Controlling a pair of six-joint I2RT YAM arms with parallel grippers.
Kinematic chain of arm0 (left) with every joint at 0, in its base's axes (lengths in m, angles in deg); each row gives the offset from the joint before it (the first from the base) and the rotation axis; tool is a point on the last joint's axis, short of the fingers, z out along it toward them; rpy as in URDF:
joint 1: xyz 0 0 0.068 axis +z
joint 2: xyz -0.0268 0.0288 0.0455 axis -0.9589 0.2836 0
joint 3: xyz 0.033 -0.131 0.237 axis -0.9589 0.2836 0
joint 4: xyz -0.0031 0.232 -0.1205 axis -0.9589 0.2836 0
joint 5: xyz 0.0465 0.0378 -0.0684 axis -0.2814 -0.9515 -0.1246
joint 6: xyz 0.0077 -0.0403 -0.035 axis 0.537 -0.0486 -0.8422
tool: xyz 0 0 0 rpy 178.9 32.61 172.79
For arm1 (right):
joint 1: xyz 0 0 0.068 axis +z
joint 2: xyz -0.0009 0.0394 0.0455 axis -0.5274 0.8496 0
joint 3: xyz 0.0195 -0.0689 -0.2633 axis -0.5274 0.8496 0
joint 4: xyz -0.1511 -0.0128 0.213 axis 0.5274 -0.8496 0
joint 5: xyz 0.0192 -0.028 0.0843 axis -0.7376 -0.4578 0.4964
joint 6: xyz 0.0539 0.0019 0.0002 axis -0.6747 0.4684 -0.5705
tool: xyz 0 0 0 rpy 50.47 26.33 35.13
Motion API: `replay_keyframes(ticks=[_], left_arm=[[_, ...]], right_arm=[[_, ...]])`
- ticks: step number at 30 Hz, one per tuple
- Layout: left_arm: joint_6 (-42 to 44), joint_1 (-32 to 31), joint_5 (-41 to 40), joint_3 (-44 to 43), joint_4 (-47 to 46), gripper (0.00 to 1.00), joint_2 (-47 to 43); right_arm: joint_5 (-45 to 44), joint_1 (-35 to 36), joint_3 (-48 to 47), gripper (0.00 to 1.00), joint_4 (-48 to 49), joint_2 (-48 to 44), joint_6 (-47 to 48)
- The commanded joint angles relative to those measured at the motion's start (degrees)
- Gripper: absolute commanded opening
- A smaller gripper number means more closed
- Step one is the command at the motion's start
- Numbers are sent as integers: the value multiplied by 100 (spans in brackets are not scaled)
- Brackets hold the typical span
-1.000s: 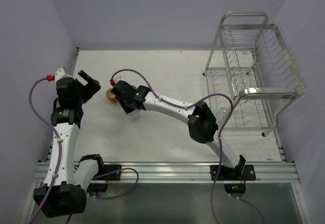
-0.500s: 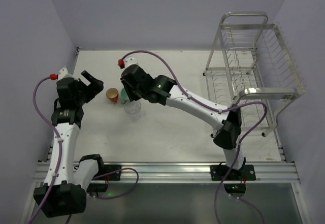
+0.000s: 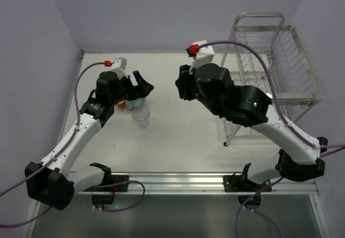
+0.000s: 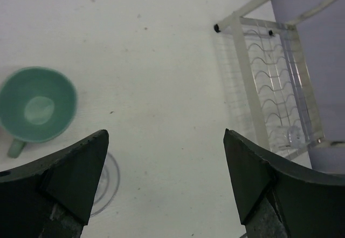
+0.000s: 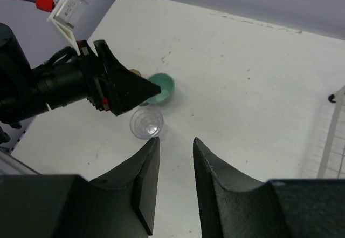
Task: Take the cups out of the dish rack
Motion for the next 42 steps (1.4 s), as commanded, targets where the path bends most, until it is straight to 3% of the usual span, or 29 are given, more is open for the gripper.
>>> replay_keyframes(ticks=[1, 11, 18, 22, 42], left_arm=[[327, -597, 164, -322, -814, 91, 271], [1267, -2952, -379, -1051, -1632, 91, 1851], [1794, -3648, -47, -1991, -1852, 93, 2951], [2566, -4095, 173, -2588, -1905, 93, 3618], [3939, -4158, 1956, -3346, -2590, 91, 5325]], right_arm=[[-618, -22, 437, 34, -170, -763, -204], [-601, -408, 1940, 34, -390, -2487, -942], [-584, -452, 2398, 34, -557, -3050, -1127], [-505, -453, 2451, 34, -574, -3436, -1162], [-232, -444, 2688, 33, -715, -4192, -1153]])
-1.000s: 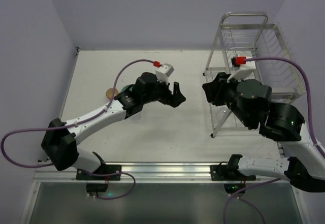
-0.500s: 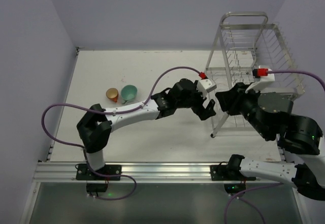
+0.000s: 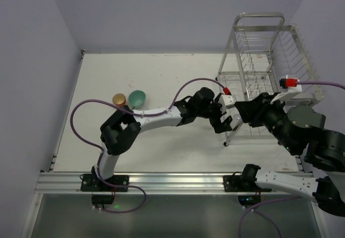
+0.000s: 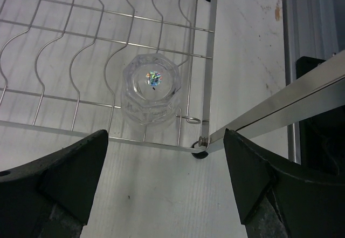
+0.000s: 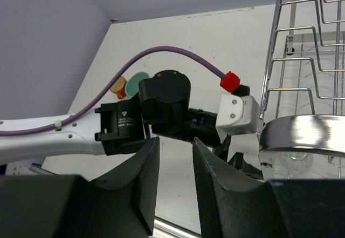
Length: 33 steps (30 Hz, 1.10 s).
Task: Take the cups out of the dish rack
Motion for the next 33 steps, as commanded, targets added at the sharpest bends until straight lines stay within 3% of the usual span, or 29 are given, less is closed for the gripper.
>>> replay_keyframes(ticks=[1, 7, 15, 33], left_arm=[[420, 64, 652, -222, -612, 91, 165], [113, 267, 1321, -20, -1674, 91, 332], [-79, 310, 1602, -336, -1939, 90, 894], [-713, 487, 2086, -222, -3469, 89, 1589]], right_arm=[[63, -18, 24, 33, -20, -134, -65], [-33, -18, -11, 33, -257, -248, -65], [-16, -18, 15, 31, -310, -415, -82], [54, -18, 68, 26, -381, -301, -162]])
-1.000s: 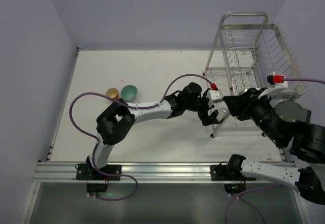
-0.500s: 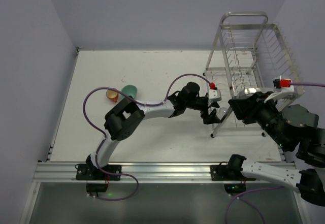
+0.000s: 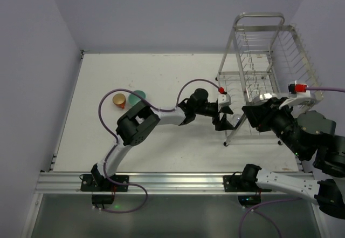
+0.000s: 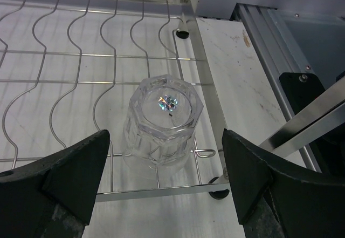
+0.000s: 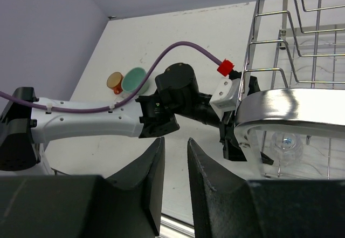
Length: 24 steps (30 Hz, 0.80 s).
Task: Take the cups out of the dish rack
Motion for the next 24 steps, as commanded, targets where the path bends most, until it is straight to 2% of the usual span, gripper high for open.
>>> replay_keyframes(ticks=[1, 15, 24], left_arm=[[-134, 17, 167, -165, -577, 88, 164], [-538, 17, 79, -525, -1069, 89, 595], [-530, -45, -44, -666, -1052, 88, 762]], right_arm=[[35, -18, 26, 25, -24, 86, -101], [26, -18, 97, 24, 81, 218, -56], [-44, -18, 175, 21, 108, 218, -13]])
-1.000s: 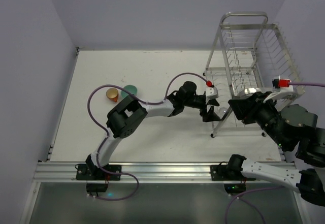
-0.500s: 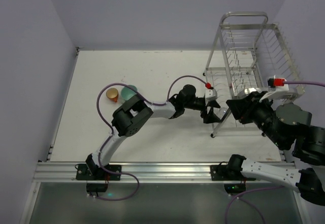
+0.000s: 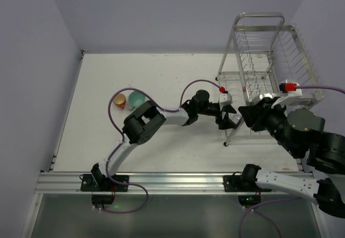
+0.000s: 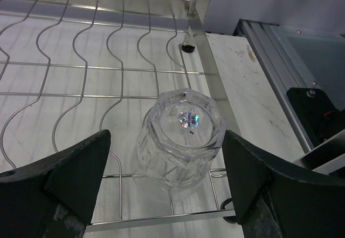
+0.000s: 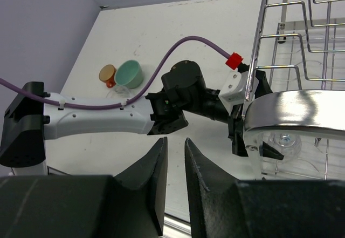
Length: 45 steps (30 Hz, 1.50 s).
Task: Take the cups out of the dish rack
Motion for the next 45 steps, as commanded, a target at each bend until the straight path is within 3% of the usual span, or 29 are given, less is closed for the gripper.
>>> replay_keyframes(ticks=[1, 6, 7, 10, 24, 28, 37, 45], left_arm=[[-5, -64, -72, -293, -272, 86, 122], [127, -126, -239, -328, -140, 76, 131], [136, -135, -274, -311, -157, 66, 113], [197, -161, -511, -241, -149, 48, 43], [-101, -65, -1301, 304, -939, 15, -695], [-1012, 251, -1654, 410, -1519, 12, -923], [-3640, 1191, -1479, 770, -3242, 4, -1143], [-5926, 2034, -1645, 1911, -3962, 0, -1942]], right_arm=[[-68, -18, 55, 21, 108, 80, -4], [-112, -26, 47, 20, 99, 89, 5], [-112, -18, 47, 19, 90, 80, 5], [-121, -18, 29, 18, 64, 89, 5], [-165, -18, 38, 16, 73, 106, 14], [-192, -18, 11, 14, 108, 106, 31], [-174, -26, 20, 14, 204, 159, 75], [28, -26, 205, 13, 626, 317, 198]])
